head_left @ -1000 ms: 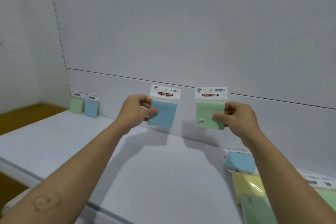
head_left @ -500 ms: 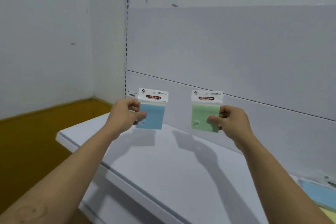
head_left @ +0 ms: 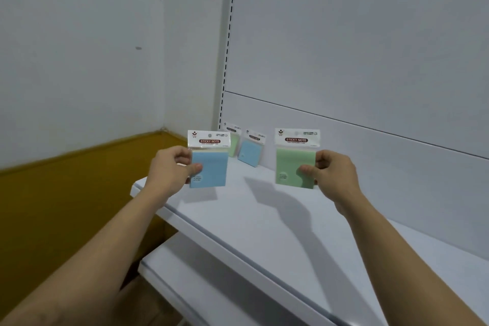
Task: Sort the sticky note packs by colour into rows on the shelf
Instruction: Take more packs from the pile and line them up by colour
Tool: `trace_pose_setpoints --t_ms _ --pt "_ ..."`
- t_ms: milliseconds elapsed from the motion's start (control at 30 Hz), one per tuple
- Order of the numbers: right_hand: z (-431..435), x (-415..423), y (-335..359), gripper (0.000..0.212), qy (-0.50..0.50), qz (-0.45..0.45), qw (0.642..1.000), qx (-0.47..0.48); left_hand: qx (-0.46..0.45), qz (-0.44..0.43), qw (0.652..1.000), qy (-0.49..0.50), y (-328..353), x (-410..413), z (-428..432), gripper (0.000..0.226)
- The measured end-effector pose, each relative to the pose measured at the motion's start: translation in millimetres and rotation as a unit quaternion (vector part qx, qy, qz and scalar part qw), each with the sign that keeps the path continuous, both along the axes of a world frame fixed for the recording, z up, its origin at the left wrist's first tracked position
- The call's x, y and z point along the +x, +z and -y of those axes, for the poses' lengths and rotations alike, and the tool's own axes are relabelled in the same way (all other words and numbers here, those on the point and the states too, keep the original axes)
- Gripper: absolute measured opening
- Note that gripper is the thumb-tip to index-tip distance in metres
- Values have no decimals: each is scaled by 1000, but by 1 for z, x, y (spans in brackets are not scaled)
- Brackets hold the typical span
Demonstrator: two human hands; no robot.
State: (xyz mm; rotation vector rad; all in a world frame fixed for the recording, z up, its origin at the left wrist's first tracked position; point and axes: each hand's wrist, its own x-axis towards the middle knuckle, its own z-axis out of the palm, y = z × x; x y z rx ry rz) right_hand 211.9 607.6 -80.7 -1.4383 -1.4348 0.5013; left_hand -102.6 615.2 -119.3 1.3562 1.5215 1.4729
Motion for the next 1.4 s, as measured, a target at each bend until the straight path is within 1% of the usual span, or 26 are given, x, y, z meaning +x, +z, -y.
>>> trace_pose_setpoints --t_ms 100,233,467,600,800,967,1100,1233,1300,1400 --pt "-10 -10 -6 14 3 -1 1000 -9 -11 5 1000 10 -10 -5 -1 29" --pt "-34 -20 -20 13 9 -4 1000 -21 -32 3 999 16 -24 -13 -6 23" --pt "-84 -31 -40 16 31 -39 998 -34 -50 -33 998 13 -28 -14 -47 21" --pt "-115 -7 -42 16 9 -66 997 -28 -36 -56 998 -11 -20 8 -88 21" --pt "-151 31 -47 16 -17 -88 996 -20 -49 -105 992 -42 -23 56 -147 24" --pt "-170 32 -53 12 -10 -88 996 -14 -57 -121 990 -42 -30 74 -185 22" --pt "-174 32 -70 15 -19 -68 997 -30 -41 -188 981 -33 -34 86 -206 20" --pt "-177 30 -76 16 -31 -65 997 -39 -24 -194 980 -35 -47 88 -224 16" --pt "-179 26 -77 13 -40 -60 996 -44 -20 -199 979 -43 -52 84 -235 15" --pt "-182 18 -79 13 -62 -58 995 -46 -20 -226 972 -67 -56 78 -251 17"
